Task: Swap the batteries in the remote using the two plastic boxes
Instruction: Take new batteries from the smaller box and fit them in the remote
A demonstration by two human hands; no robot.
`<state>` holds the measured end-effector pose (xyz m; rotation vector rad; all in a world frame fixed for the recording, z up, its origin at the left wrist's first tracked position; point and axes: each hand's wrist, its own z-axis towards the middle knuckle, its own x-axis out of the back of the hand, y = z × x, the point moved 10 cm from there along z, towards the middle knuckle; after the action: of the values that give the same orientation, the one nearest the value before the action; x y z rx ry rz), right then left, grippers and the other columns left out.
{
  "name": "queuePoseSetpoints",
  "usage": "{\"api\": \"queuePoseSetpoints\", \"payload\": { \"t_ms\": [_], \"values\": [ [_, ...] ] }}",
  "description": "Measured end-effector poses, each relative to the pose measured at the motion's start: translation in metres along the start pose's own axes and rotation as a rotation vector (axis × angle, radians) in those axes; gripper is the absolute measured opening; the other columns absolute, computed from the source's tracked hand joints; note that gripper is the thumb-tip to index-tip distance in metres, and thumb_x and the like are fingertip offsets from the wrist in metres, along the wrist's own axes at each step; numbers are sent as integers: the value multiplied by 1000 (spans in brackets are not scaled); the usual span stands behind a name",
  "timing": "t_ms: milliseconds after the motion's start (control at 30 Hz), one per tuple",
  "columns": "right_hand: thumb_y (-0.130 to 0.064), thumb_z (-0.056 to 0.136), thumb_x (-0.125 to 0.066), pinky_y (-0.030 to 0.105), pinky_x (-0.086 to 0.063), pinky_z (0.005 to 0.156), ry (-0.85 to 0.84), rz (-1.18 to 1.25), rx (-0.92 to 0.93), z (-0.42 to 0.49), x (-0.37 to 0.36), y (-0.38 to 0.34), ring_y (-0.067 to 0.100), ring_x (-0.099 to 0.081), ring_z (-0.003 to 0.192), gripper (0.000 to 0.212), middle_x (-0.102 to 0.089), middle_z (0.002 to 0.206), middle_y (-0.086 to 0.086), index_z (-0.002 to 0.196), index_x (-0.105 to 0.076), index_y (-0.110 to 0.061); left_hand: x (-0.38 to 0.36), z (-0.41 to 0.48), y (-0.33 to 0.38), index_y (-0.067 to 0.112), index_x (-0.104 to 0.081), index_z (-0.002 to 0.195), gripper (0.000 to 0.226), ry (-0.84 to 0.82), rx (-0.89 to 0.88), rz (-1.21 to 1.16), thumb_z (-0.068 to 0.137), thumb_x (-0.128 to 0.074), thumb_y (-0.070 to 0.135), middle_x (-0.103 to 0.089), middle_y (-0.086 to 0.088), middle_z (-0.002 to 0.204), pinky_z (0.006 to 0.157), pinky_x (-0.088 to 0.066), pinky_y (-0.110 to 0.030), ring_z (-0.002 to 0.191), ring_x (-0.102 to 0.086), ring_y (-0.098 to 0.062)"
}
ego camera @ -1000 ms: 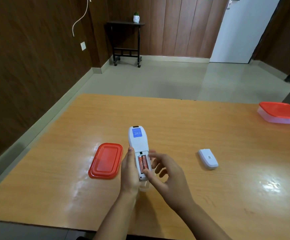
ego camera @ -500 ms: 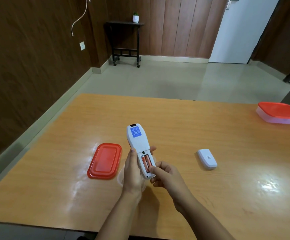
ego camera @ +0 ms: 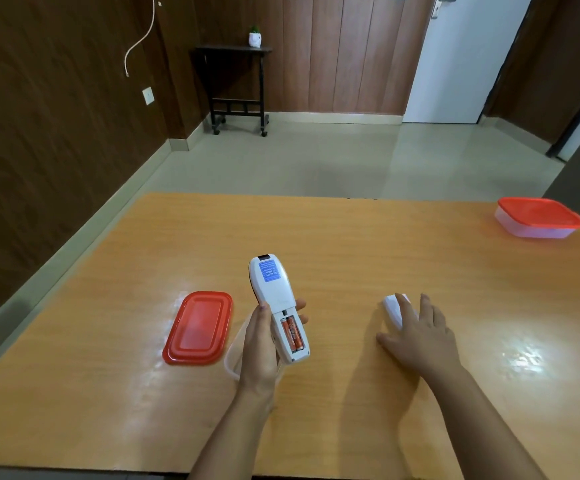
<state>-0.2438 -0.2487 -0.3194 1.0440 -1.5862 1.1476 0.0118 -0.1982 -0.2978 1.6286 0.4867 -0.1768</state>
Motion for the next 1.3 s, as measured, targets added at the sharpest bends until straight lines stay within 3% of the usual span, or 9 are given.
{"api": "queuePoseSetpoints", "payload": {
  "t_ms": [100, 233, 367, 500, 700, 800, 967, 1167, 1300],
  "values": [
    [-55, 86, -51, 42, -30, 109, -13, 10, -2, 1, -6, 3, 28, -21, 143, 79, -17, 158, 6, 149, -12, -32, 0, -1, 1, 33, -57, 116, 29, -5, -6, 20, 98, -35, 37, -71, -10, 112, 87, -49, -41, 98, -64, -24],
    [-37, 86, -51, 32, -44, 73, 120, 36, 40, -6, 10, -6, 22, -51, 108, 46, -56, 118, -1, 131, -41, -29, -1, -1, 0, 36, -58, 115, 29, -6, 5, 35, 97, -36, 41, -72, -6, 111, 91, -49, -42, 101, -66, -22],
    [-41, 82, -58, 33, -49, 74, 96, 409, 113, -17, 20, -25, 18, -61, 91, 34, -65, 105, -6, 114, -53, -31, 2, 2, -5, 35, -58, 116, 31, 21, 32, 18, 98, -33, 43, -72, -4, 110, 88, -50, -38, 102, -67, -21],
    [-33, 75, -54, 25, -44, 62, 234, 755, 344, -56, 53, -71, 6, -61, 77, 32, -67, 97, -12, 107, -56, -34, 4, 5, -14, 25, -58, 122, 40, 73, 109, -45, 98, -32, 45, -70, -6, 114, 88, -49, -38, 107, -64, -21],
    [-33, 73, -58, 18, -44, 76, 277, 697, 624, -100, 45, -122, 4, -56, 94, 39, -62, 102, -18, 112, -57, -32, 2, 3, -18, 8, -62, 120, 52, 72, 157, -162, 98, -33, 45, -71, -12, 111, 88, -51, -38, 98, -67, -21],
    [-35, 72, -57, 16, -43, 81, 300, 625, 653, -105, 40, -131, 7, -54, 96, 45, -60, 105, -17, 117, -58, -31, -2, 2, -16, 11, -61, 124, 55, 37, 155, -163, 97, -31, 48, -66, -11, 124, 103, -44, -43, 116, -61, -24],
    [-39, 73, -56, 19, -47, 75, 366, 510, 633, -104, 39, -132, 6, -51, 100, 46, -57, 113, -17, 119, -57, -36, -8, 0, -16, 14, -61, 126, 52, -32, 159, -154, 98, -30, 46, -65, -8, 126, 106, -41, -41, 119, -58, -22],
    [-44, 78, -56, 20, -48, 78, 223, 502, 644, -99, 21, -136, 2, -50, 107, 50, -52, 117, -23, 127, -44, -47, -7, 0, -7, 23, -56, 125, 32, -57, 53, -73, 95, -48, 16, -66, -2, 124, 103, -44, -46, 118, -60, -21],
    [-40, 84, -66, 20, -51, 75, -117, 973, 432, -84, 1, -128, 0, -62, 92, 43, -60, 115, -17, 123, -49, -42, -3, 1, -7, 22, -54, 127, 37, -23, 52, -99, 93, -50, 8, -68, -3, 121, 100, -46, -50, 117, -61, -25]
  ]
}}
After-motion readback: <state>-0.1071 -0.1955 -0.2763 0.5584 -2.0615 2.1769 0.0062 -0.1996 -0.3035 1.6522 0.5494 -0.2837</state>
